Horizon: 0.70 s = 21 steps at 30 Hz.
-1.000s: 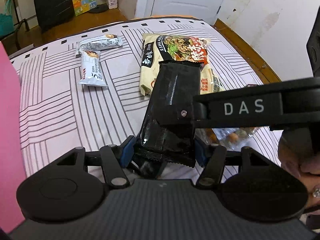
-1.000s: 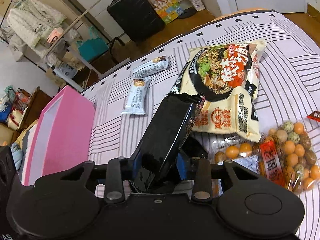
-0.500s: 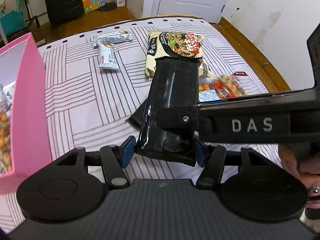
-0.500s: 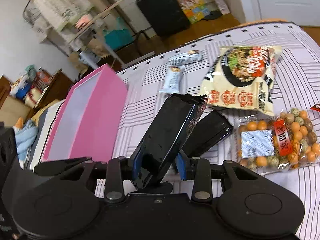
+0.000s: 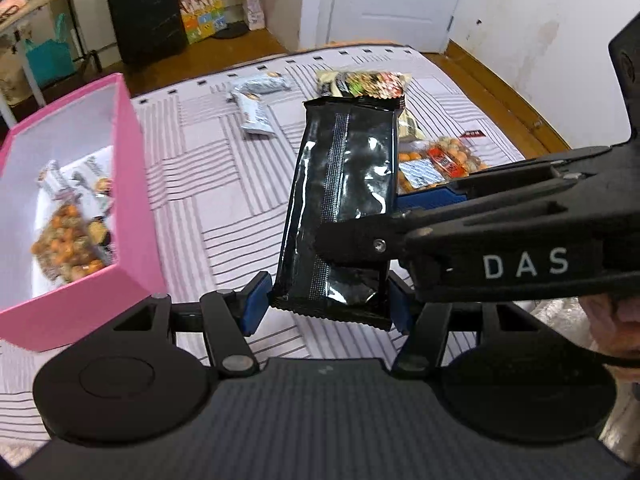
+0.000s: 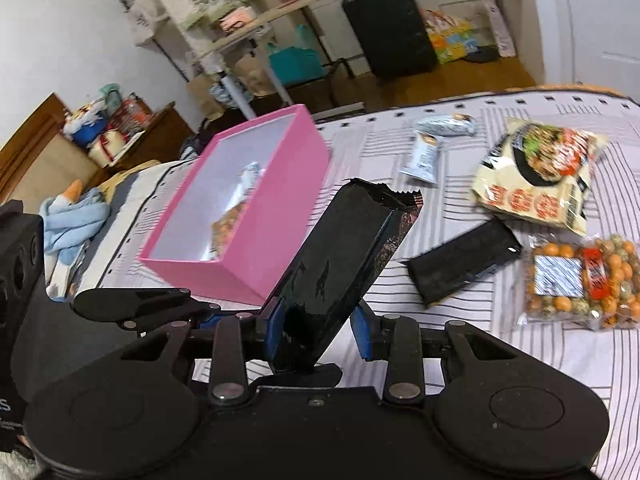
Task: Organize snacks
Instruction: 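Carry the black packet with the right gripper over the pink box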
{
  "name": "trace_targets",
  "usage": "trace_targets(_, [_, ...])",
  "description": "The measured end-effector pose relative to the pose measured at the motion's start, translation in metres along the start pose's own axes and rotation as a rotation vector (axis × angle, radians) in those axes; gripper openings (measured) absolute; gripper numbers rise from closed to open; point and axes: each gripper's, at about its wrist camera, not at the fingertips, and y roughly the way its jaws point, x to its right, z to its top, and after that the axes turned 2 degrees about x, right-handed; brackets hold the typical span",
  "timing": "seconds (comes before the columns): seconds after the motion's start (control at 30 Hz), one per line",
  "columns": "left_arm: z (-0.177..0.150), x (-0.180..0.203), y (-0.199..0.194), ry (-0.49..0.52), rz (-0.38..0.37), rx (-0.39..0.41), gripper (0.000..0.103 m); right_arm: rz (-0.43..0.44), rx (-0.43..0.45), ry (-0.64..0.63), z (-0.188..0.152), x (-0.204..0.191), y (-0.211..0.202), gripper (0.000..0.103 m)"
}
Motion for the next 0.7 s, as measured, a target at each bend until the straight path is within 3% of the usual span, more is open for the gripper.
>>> trace_targets(0.47, [-0.001,-0.067,-0.046,-0.106,0.126,0.042,0.059,0.115,-0.065,-0.149,0.044,-0.074,0.039,0.041])
trace_targets(0.7, [0.012,-0.119,-0.053,-0.203,0.175,0.102,0.059,0.175,-0.024,-0.225,0.073,-0.1,0.072,0.041])
